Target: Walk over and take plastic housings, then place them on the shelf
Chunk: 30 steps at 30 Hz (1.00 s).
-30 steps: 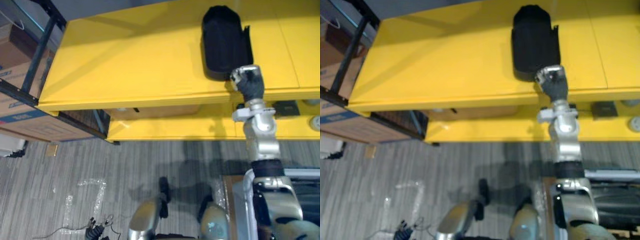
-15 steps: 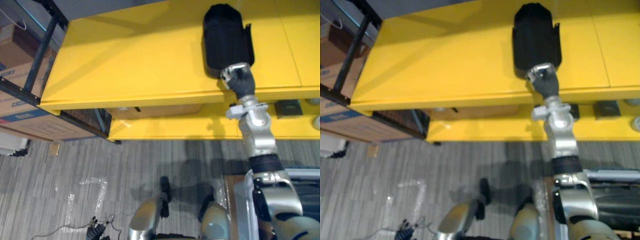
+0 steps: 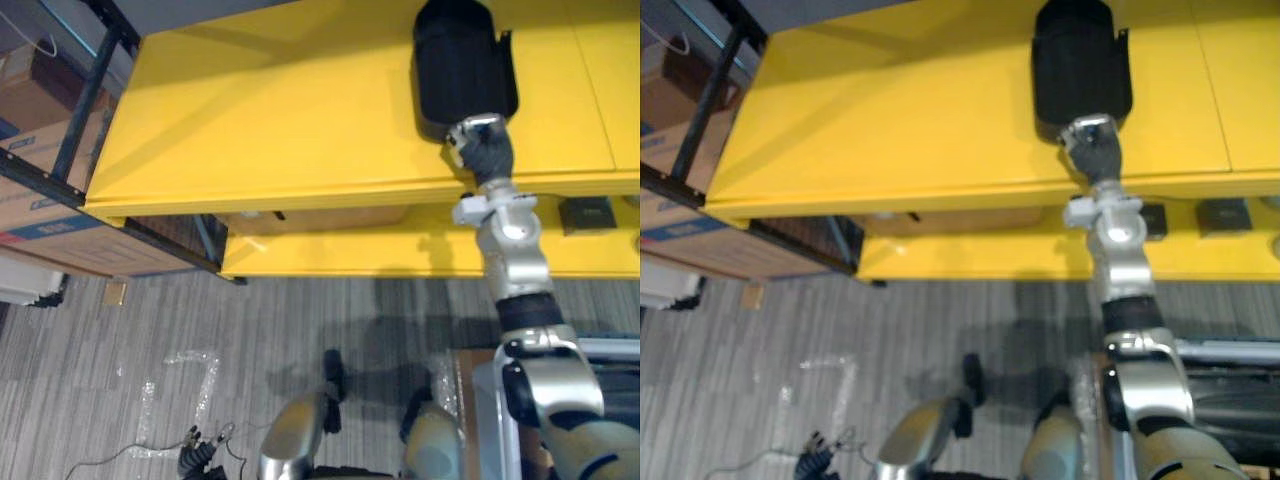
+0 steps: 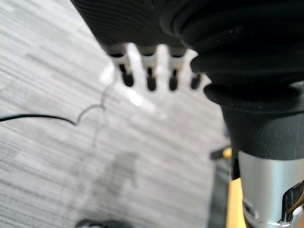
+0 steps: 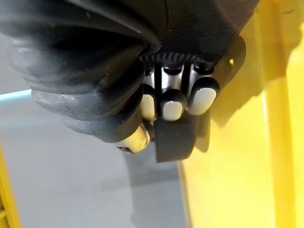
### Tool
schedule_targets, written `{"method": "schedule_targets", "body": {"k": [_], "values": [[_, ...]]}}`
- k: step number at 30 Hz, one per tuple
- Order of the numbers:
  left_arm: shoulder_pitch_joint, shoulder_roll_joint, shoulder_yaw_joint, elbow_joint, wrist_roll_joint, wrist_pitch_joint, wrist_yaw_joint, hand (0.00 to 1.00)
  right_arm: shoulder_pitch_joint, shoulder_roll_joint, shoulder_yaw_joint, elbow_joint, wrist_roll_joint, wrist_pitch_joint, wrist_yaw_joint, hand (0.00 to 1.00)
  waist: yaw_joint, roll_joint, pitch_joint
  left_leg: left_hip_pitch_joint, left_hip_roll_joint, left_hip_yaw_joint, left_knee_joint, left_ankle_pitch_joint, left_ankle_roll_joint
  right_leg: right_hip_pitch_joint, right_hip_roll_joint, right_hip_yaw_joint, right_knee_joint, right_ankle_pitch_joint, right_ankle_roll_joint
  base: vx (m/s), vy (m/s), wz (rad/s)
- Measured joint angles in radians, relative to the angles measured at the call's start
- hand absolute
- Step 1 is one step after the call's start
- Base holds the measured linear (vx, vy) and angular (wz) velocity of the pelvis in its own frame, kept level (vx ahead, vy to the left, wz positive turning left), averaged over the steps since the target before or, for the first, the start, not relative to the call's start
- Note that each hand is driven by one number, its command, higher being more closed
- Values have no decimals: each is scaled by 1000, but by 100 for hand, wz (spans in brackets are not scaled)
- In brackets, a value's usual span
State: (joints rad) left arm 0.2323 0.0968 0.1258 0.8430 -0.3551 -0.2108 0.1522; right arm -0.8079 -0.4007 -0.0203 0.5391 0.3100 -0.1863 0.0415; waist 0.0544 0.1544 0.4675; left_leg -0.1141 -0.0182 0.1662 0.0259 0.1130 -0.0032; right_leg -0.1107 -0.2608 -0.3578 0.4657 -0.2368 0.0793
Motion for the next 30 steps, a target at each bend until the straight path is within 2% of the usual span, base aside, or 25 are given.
{"method": "schedule_targets", "body": {"k": [7, 22, 23, 25, 27, 29, 30], "values": [[-7, 0, -23, -2, -1, 0, 0, 0, -66, -12, -7, 70, 17, 10, -16, 100, 9, 3, 0, -8, -2, -4, -4, 11, -1, -13, -3, -1, 12, -3, -3, 0, 0, 0], [-7, 0, -28, -2, -2, -2, -3, 0, -81, -31, -12, 110, 35, -6, -15, 100, 15, 17, -3, 23, -1, -12, -67, 53, -4, -9, 2, -8, 14, -3, -4, 0, 8, 1], [-7, 0, -29, -1, -2, -2, -5, 0, -79, -30, -12, 109, 32, -7, -15, 0, 14, 17, -3, 28, -1, -12, -75, 55, -5, -6, 3, -8, 12, -3, -4, 30, 0, -4], [-7, 0, -29, 0, -2, -2, -9, 0, -46, -21, -17, 65, 27, -7, -16, 0, 15, 17, -7, 59, 2, -10, -106, 62, -10, 16, 11, -8, -4, -2, -3, 46, -6, -5], [-8, -1, -28, 4, -2, -2, -10, 0, 50, 10, -16, -73, 20, -8, -19, 0, 12, 13, -37, 62, 11, -10, -107, 61, -12, 34, 26, -14, -38, 5, 2, 74, -10, -2], [-7, -1, -24, 9, -2, -2, -9, 0, 156, 63, -13, -190, 19, -4, -24, 0, 11, -1, -83, 63, 24, -10, -108, 54, -20, 53, 46, -19, -83, 21, 0, 139, -15, -7], [-8, -1, -18, 10, -1, -4, -8, 0, 223, 102, -7, -251, 16, 0, -33, 0, 8, -20, -110, 71, 34, -8, -109, 48, -28, 74, 62, -20, -119, 32, -1, 135, -21, -14]]}}
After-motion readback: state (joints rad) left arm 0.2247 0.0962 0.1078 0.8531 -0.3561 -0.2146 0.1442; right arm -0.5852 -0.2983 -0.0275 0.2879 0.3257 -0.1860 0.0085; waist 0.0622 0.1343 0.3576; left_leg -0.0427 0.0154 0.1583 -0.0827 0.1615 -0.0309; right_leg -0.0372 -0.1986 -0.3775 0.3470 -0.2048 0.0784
